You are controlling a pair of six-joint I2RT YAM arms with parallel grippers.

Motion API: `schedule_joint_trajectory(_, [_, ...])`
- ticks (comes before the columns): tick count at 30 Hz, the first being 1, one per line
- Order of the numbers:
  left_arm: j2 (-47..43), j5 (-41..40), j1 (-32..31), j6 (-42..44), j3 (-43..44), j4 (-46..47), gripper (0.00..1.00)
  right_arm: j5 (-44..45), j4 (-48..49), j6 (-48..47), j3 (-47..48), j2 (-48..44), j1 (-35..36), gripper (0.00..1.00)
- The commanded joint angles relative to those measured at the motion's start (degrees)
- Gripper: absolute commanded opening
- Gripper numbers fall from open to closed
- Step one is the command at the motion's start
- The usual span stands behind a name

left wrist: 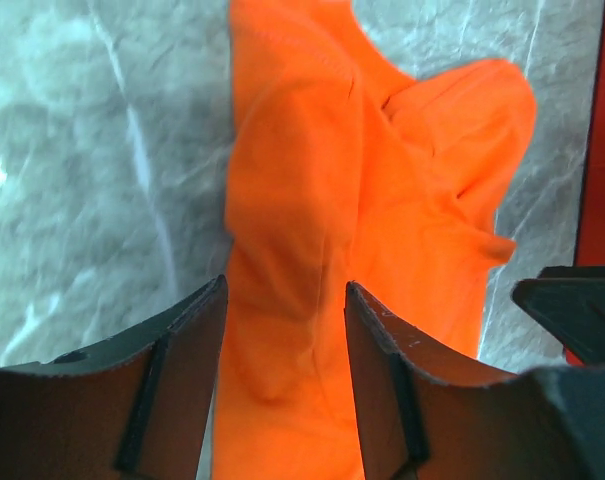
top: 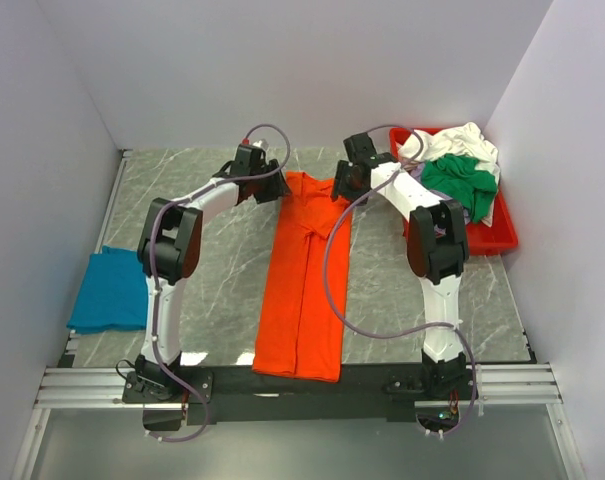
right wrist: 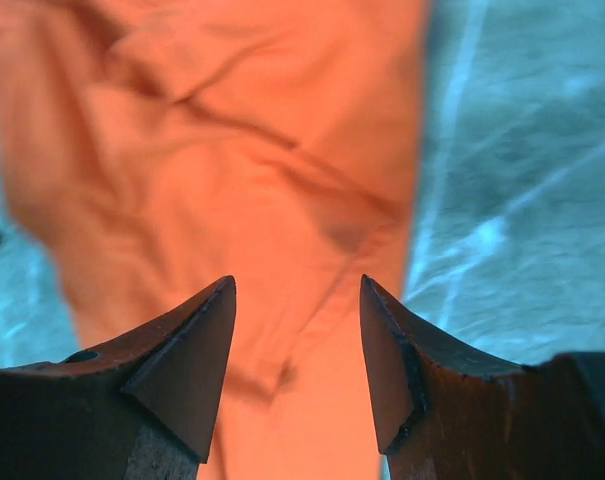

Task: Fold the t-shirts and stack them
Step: Fold the tshirt

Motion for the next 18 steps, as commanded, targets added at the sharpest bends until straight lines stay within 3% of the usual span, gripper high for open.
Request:
schedule_joint_trajectory(1, [3.6,2.5,0.6,2.0,6.0,-0.2,0.55,2.3,0.6,1.2,0.6,0.3,-1.9,0.59])
schedule_joint_trajectory(8, [12.0,2.3,0.6,3.2,14.8,-5.3,0.54,2.2,-1.1,1.6,2.8,5.5,-3.3,0.54])
schedule_joint_trajectory(13, [14.2,0.1,0.9,3.0,17.8,-6.5,0.50,0.9,-2.4,1.8,6.1,9.2,-3.4,0.40])
schedule_joint_trajectory(15, [15.1,-1.4,1.1,2.4,18.8,-6.6,0.44,0.9,-3.7,1.9,8.8,11.2,-3.7,0.33])
schedule_joint_trajectory(16, [15.9,-1.7,1.2,2.2,19.3,-6.9,0.43,0.9,-4.1,2.0,10.0,11.9,-3.6,0.24])
schedule_joint_trajectory(18, [16.9,-1.9,1.7,1.4,20.6,-7.0,0.36,0.9,-4.6,1.9,13.3,13.6,-3.6,0.20])
